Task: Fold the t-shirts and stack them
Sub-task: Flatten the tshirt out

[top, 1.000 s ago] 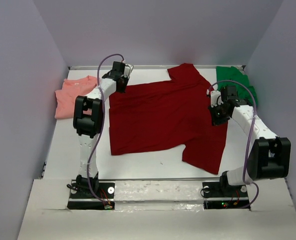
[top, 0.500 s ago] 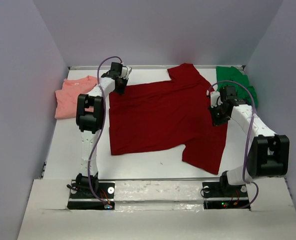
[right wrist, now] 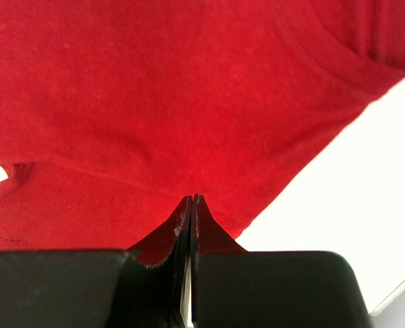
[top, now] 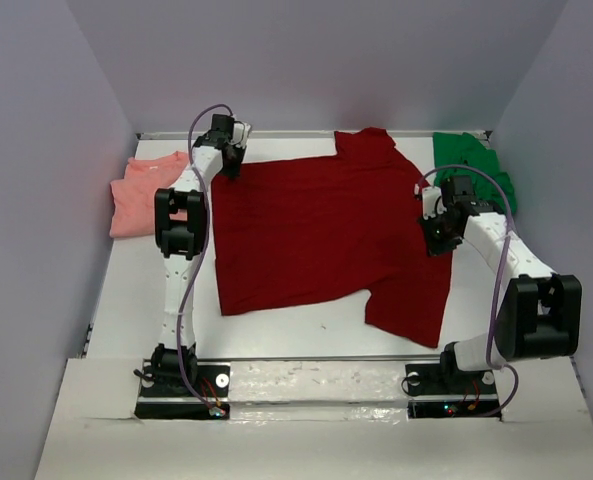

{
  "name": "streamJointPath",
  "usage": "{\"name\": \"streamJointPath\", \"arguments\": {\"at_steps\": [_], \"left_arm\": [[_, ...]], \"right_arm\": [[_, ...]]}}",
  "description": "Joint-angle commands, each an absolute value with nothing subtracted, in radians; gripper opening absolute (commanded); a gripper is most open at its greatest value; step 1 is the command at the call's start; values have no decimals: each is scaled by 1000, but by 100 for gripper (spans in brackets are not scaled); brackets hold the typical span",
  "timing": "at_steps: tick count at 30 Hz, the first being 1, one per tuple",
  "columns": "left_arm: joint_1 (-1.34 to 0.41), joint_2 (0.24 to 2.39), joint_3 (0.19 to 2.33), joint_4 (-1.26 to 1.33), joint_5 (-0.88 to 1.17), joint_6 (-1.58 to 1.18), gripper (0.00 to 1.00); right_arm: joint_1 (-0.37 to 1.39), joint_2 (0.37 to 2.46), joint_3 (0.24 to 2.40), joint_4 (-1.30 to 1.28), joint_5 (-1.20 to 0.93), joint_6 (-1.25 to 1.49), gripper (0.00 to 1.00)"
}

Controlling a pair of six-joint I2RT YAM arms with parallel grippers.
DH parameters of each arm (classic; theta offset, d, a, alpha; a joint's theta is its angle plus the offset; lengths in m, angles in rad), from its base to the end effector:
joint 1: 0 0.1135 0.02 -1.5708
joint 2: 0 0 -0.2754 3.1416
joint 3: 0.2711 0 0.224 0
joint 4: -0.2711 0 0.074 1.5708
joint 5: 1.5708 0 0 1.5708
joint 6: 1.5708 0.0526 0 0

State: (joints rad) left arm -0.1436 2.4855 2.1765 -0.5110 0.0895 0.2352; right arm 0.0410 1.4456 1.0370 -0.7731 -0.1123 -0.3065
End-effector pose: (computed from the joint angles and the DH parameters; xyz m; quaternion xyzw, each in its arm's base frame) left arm 0.5420 -0.0831 0.1806 0.1911 0.9097 -0.0248 0.3678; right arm 0.2549 0.0164 0.2392 -0.1800 0.9630 0.0290 0.1986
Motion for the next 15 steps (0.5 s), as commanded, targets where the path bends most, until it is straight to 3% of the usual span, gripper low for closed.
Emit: {"name": "streamJointPath", "arguments": {"at_steps": [1, 15], "left_arm": [[-98, 2559, 2290, -615, -41, 278, 0], [-89, 2592, 2344, -480, -256, 429, 0]], "right_arm": [[49, 1397, 1037, -778, -112, -298, 0], [20, 1393, 1051, -805, -149, -314, 0]]}}
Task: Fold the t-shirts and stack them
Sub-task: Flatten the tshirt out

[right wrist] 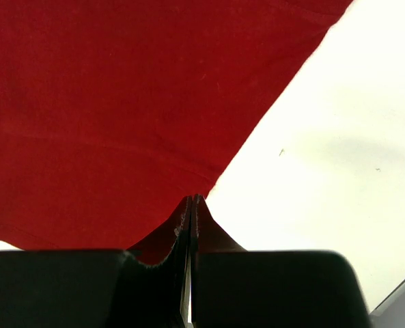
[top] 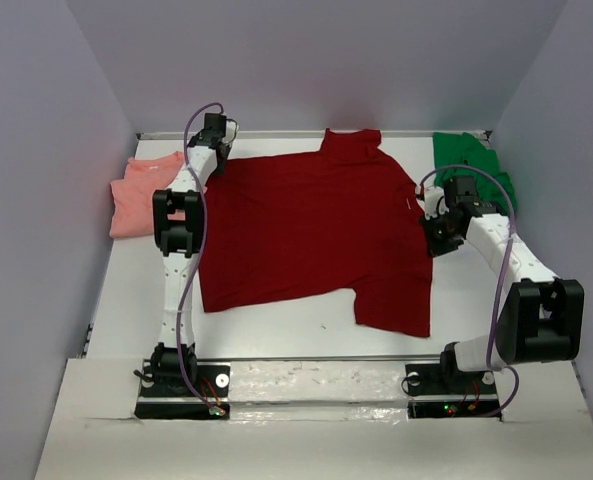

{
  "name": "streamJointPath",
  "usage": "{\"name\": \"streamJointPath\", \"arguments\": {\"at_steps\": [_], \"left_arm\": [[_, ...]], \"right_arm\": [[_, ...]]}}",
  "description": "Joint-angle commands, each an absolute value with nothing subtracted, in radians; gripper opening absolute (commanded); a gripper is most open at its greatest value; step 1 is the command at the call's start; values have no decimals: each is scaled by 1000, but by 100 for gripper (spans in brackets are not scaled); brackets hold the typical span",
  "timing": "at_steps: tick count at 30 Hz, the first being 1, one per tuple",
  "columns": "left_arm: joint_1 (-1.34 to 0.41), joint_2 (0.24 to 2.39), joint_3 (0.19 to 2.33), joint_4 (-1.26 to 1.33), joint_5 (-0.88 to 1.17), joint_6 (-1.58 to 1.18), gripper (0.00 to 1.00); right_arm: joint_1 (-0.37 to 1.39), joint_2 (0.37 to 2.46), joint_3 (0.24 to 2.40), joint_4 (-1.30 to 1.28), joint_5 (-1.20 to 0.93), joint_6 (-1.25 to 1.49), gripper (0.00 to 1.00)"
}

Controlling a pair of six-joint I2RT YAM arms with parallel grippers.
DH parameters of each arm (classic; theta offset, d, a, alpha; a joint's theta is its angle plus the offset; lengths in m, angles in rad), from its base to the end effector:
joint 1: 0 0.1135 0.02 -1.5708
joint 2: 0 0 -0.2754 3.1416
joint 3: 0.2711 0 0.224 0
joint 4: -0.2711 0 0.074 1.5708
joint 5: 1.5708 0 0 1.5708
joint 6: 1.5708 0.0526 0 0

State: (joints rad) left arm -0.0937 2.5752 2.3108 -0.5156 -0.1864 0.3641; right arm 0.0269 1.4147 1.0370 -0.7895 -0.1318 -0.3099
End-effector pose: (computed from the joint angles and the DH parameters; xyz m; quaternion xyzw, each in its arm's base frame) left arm 0.5642 -0.0432 0.1744 0.1736 0.9030 0.1368 0.3684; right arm 0.2492 0.0136 0.2457 -0.1769 0.9615 0.0357 0.2071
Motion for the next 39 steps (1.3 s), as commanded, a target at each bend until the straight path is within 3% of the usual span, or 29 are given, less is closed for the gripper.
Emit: {"name": "streamJointPath", "arguments": {"at_steps": [1, 5, 11, 14, 15, 18, 23, 25, 26, 27, 28, 30, 32, 39], "left_arm": [[-89, 2594, 2352, -476, -253, 431, 0], [-103, 2577, 2358, -468, -264, 417, 0], [-106, 2345, 2281, -396, -209, 336, 2], [-106, 2260, 2292, -408, -178, 325, 9], [-106, 2208, 2296, -420, -170, 324, 9], [-104, 2082, 2257, -507, -129, 308, 14], [-101, 1843, 1938, -603, -87, 319, 28], [-98, 1711, 1716, -603, -89, 350, 28], [-98, 1625, 1571, -597, -89, 360, 28], [-98, 1587, 1499, -586, -90, 373, 27], [-98, 1544, 1430, -565, -98, 389, 26], [-97, 1439, 1255, -535, -120, 399, 25], [-95, 1376, 1125, -491, -159, 384, 22], [-92, 1149, 968, -479, -153, 348, 15]], "right_arm": [[20, 1393, 1049, -807, -152, -318, 0], [20, 1411, 1058, -808, -158, -322, 0], [20, 1408, 1095, -811, -179, -345, 0], [20, 1402, 1111, -815, -181, -348, 10], [20, 1398, 1114, -813, -181, -354, 25], [20, 1385, 1098, -795, -164, -362, 39], [20, 1376, 1062, -761, -39, -344, 41], [20, 1374, 1039, -732, -5, -315, 39], [20, 1384, 1034, -724, -5, -295, 30], [20, 1391, 1028, -713, -5, -295, 29], [20, 1400, 1025, -700, -20, -293, 14], [20, 1455, 1040, -683, -60, -299, 0], [20, 1506, 1115, -678, -133, -340, 0], [20, 1753, 1442, -710, -318, -442, 0]]}}
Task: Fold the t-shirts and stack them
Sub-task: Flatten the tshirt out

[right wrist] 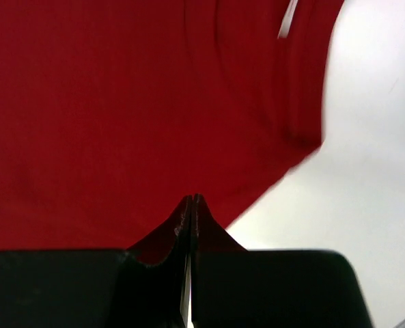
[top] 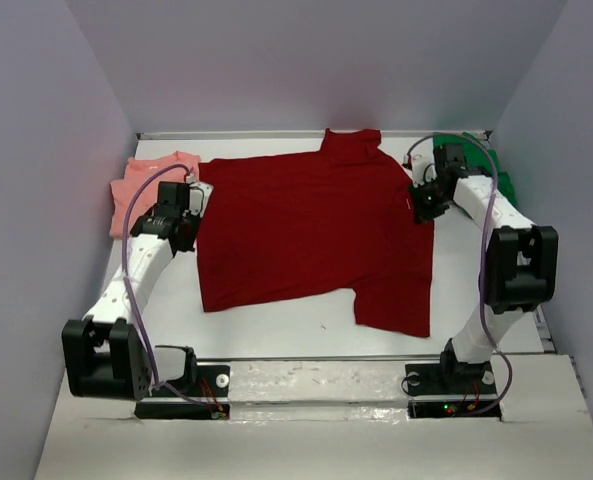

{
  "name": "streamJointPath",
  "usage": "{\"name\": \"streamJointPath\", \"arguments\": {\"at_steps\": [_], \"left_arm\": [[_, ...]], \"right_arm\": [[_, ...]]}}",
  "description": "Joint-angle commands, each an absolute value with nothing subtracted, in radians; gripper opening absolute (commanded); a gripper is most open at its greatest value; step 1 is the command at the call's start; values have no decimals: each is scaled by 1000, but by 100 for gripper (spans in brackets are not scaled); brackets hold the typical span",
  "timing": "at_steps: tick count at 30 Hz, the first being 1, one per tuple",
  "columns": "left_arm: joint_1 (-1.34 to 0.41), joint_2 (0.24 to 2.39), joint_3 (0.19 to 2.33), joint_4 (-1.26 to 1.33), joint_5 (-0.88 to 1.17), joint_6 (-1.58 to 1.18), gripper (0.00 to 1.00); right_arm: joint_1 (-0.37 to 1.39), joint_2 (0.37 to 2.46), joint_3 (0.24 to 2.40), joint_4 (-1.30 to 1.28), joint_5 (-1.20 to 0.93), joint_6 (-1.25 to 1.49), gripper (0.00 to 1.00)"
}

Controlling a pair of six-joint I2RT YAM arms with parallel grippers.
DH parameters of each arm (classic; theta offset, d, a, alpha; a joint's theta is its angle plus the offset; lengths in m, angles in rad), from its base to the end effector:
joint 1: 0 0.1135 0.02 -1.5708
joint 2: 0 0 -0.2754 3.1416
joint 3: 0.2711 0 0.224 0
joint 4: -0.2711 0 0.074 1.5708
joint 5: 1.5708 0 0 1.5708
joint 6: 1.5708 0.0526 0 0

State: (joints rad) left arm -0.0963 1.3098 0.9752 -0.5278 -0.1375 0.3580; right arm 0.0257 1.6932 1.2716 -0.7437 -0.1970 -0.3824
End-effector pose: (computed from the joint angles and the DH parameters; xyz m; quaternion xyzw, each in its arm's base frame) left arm 0.2540 -0.0173 0.2696 0.1875 0.9170 0.1090 0.3347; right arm 0.3243 0.0186 0.2379 -0.2169 0.9505 0.0592 0.2143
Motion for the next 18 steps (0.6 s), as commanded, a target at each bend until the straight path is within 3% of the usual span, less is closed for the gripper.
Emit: {"name": "streamJointPath", "arguments": {"at_steps": [1, 5, 8, 9, 12, 18], "left_arm": [[-92, 1134, 960, -486, -163, 345, 15], [-92, 1082, 943, -550, -158, 336, 15], [-92, 1060, 945, -592, -150, 325, 20], [-92, 1046, 943, -600, -144, 328, 21], [-92, 1034, 937, -632, -95, 354, 27], [-92, 1040, 927, -663, 66, 413, 29]], "right_arm": [[20, 1785, 1509, -721, -311, -439, 0], [20, 1897, 1530, -742, -155, -436, 0], [11, 1829, 1396, -684, -66, -430, 0], [11, 1803, 1364, -678, -52, -420, 9], [2, 1682, 1248, -675, -28, -403, 20], [2, 1490, 1137, -748, -21, -387, 29]]}}
